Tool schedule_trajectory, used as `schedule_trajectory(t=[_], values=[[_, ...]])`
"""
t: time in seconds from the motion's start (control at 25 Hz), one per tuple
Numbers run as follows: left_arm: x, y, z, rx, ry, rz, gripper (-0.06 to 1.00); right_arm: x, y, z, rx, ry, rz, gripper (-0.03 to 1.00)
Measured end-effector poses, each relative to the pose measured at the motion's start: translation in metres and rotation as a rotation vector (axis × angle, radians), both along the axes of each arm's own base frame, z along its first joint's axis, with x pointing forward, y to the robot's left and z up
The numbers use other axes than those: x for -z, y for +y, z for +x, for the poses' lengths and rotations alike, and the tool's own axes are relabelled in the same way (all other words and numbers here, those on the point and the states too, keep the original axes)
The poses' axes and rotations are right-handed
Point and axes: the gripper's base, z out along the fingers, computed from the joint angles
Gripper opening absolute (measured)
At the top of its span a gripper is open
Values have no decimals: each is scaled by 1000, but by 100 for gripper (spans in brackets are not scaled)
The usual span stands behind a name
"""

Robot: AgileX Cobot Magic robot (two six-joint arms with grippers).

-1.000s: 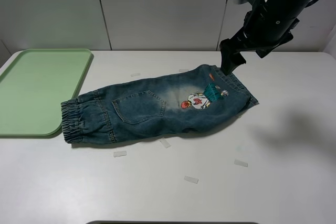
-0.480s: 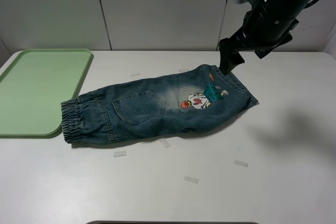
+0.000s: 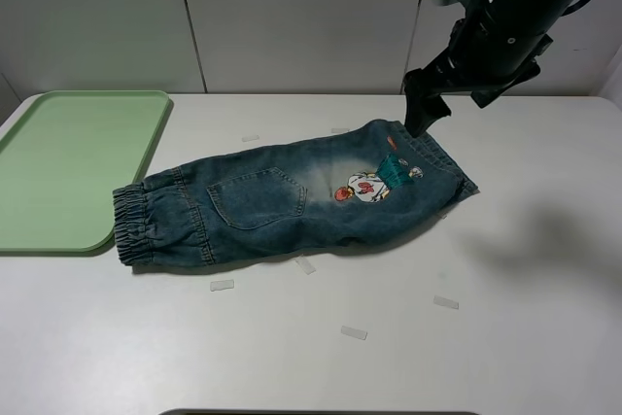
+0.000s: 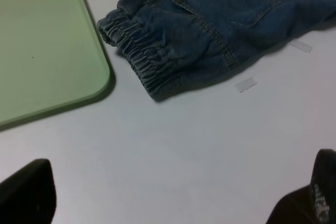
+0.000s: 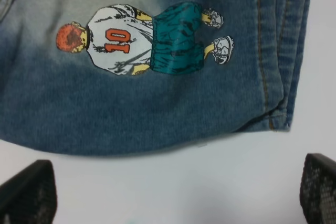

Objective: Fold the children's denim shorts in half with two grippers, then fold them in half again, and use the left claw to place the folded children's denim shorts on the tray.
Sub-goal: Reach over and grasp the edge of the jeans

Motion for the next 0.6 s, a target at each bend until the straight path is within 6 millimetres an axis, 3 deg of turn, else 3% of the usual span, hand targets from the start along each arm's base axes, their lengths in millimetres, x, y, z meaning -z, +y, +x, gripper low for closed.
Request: schedule_trajectory(t=[0.6], values=[[0,-5,-2,27,22,-49,96,-1,1,1,12,-15,19,70]])
